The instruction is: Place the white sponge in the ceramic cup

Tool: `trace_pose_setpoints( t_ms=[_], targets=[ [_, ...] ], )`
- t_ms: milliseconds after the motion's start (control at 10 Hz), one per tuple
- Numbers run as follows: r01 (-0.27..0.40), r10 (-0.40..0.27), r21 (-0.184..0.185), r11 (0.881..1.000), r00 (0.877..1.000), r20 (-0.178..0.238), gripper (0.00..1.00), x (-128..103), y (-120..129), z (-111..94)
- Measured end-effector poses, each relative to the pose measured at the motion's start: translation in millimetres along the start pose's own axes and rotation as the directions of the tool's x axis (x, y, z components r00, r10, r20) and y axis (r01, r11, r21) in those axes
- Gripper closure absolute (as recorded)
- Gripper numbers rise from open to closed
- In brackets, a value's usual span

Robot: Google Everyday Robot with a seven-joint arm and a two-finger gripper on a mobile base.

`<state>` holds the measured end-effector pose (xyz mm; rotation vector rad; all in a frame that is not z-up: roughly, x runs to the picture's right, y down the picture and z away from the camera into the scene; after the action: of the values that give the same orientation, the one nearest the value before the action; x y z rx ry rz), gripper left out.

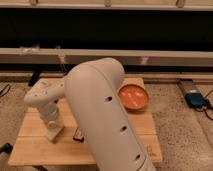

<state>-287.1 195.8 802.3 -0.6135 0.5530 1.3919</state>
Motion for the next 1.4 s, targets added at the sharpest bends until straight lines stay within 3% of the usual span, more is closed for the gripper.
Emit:
trace_pose_setpoints(
  t_ms=[400, 600, 800, 1000, 1200, 1400],
  targets=[
    [0.045, -0.043, -0.038, 0.998, 0.998, 0.051, 1.0, -4, 7, -37],
    [0.131, -0.124, -0.064, 0.989, 0.987, 0.1, 1.0, -11, 16, -67],
    [0.218, -0.206, -0.081, 0.973, 0.969, 0.137, 1.0, -21, 19, -99],
    [0.301, -0.282, -0.093, 0.949, 0.943, 0.178, 1.0, -36, 23, -128],
    [0.357, -0.331, -0.099, 0.929, 0.919, 0.214, 1.0, -54, 20, -151],
    [0.386, -0.354, -0.101, 0.917, 0.904, 0.239, 1.0, -71, 13, -164]
  ],
)
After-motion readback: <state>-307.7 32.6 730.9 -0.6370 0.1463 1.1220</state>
